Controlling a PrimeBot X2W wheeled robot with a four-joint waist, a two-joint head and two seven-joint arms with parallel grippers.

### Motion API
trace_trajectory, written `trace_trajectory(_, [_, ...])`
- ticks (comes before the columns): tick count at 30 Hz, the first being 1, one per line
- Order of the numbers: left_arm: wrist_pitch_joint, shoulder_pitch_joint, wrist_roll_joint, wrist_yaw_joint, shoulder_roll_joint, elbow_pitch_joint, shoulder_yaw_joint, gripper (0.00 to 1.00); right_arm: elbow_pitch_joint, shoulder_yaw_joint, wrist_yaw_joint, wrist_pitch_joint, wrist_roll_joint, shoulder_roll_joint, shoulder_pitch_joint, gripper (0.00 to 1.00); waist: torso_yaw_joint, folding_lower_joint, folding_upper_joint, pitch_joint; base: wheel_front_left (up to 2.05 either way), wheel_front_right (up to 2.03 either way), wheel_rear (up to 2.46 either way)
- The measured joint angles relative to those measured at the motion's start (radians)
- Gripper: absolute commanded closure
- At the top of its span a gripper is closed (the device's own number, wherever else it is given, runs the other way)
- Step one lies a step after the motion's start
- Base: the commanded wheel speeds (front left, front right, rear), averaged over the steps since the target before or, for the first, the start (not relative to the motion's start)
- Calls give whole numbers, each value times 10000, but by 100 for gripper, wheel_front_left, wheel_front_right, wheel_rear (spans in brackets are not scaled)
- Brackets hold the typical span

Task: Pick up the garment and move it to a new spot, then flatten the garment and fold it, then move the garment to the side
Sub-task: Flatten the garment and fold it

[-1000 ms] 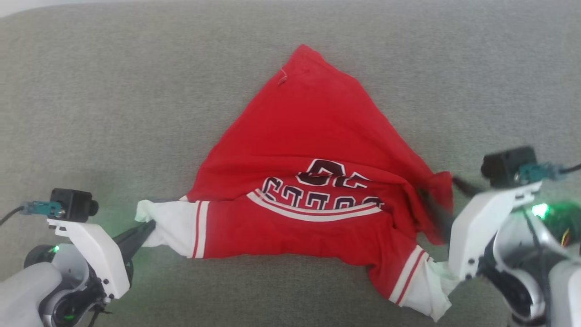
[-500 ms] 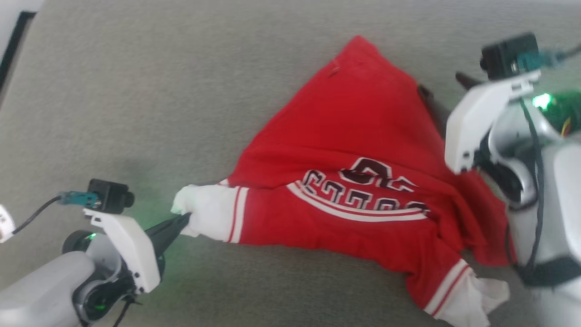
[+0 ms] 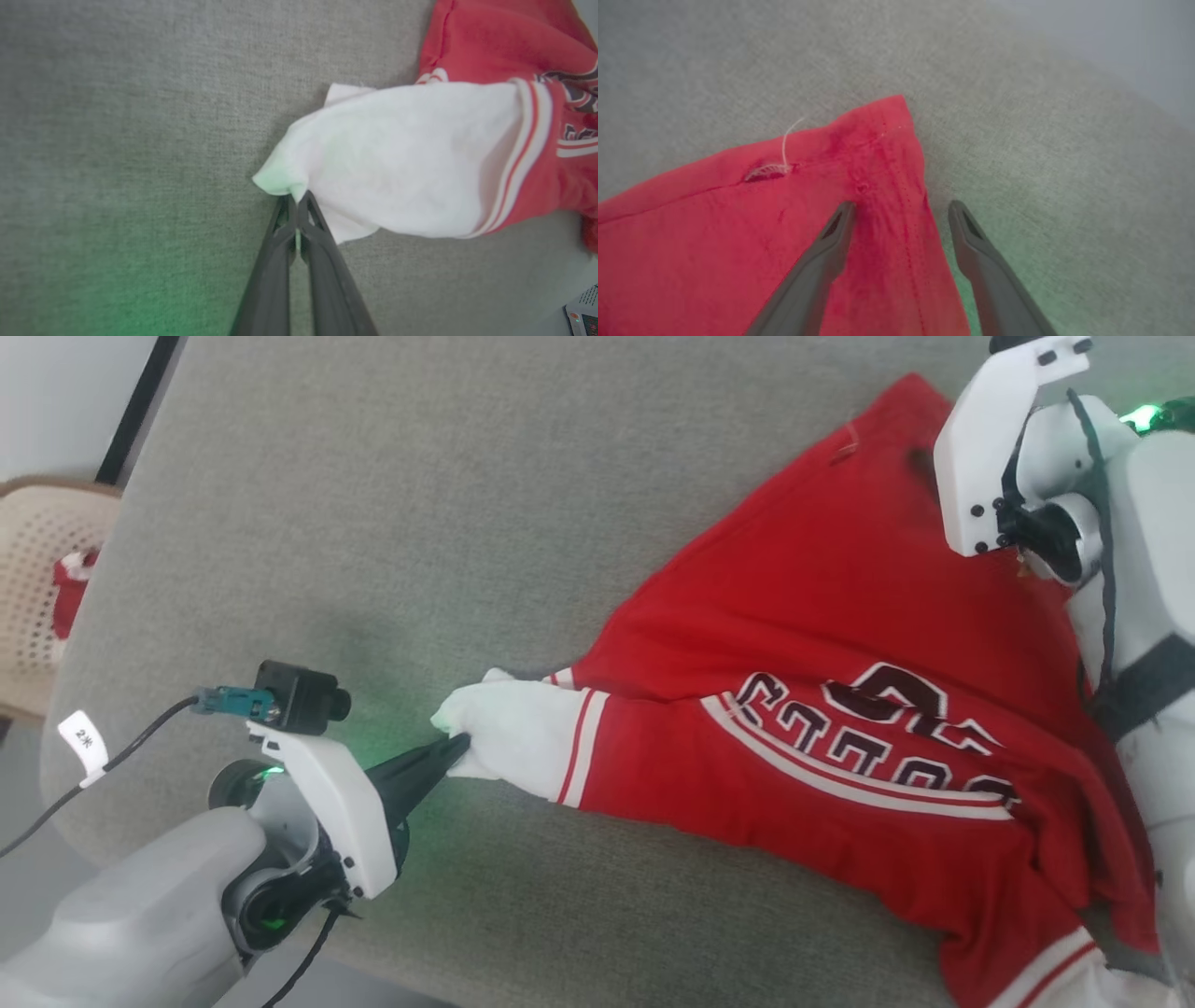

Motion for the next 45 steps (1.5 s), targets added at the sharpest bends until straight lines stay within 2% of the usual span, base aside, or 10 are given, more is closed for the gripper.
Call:
trace_trajectory(3, [-44,-105,2,-56,-184,125,-19,100,1011,391,-2,332,67,19,-531,0,225,0,0,164,0,0,0])
trace_trajectory(7, [-65,-184,-15,-61,-324,148,-59,100,2107,903,-12,1363,397,56,-1269,0,421,0,1,322,0,0,0])
trace_trajectory(8, [-71,-191,-31,-61,-339,134,-73,100,2257,1085,-25,1622,443,56,-1423,74,451,0,0,344,0,0,0])
trace_trajectory(9, [-73,-204,-42,-61,-353,125,-90,100,2387,1200,-50,1785,510,54,-1529,100,473,0,0,361,0,0,0])
trace_trajectory(12, [-77,-243,-88,-61,-351,111,-130,100,2546,1463,-33,1739,675,71,-1652,100,487,0,1,386,0,0,0])
trace_trajectory(18, [-56,-308,-217,-63,-100,130,-213,100,2790,1743,15,922,1045,132,-1706,100,214,0,0,194,0,0,0])
trace_trajectory(24, [184,-736,-359,-50,780,25,-98,100,2615,2115,13,73,1601,-23,-1545,100,-297,0,0,-216,0,0,0])
trace_trajectory(30, [700,-1598,-240,-50,1824,-90,56,100,1868,2562,12,-464,2330,-311,-1537,100,-991,0,0,-759,0,0,0])
trace_trajectory(36, [1490,-2579,-107,-35,2408,-102,245,100,970,2646,12,-819,3053,-807,-1329,100,-1646,0,0,-1435,0,0,0])
trace_trajectory(45, [2790,-4221,-142,771,2428,105,673,100,-564,2568,12,-903,3630,-1480,-794,100,-2482,0,0,-2589,0,0,0])
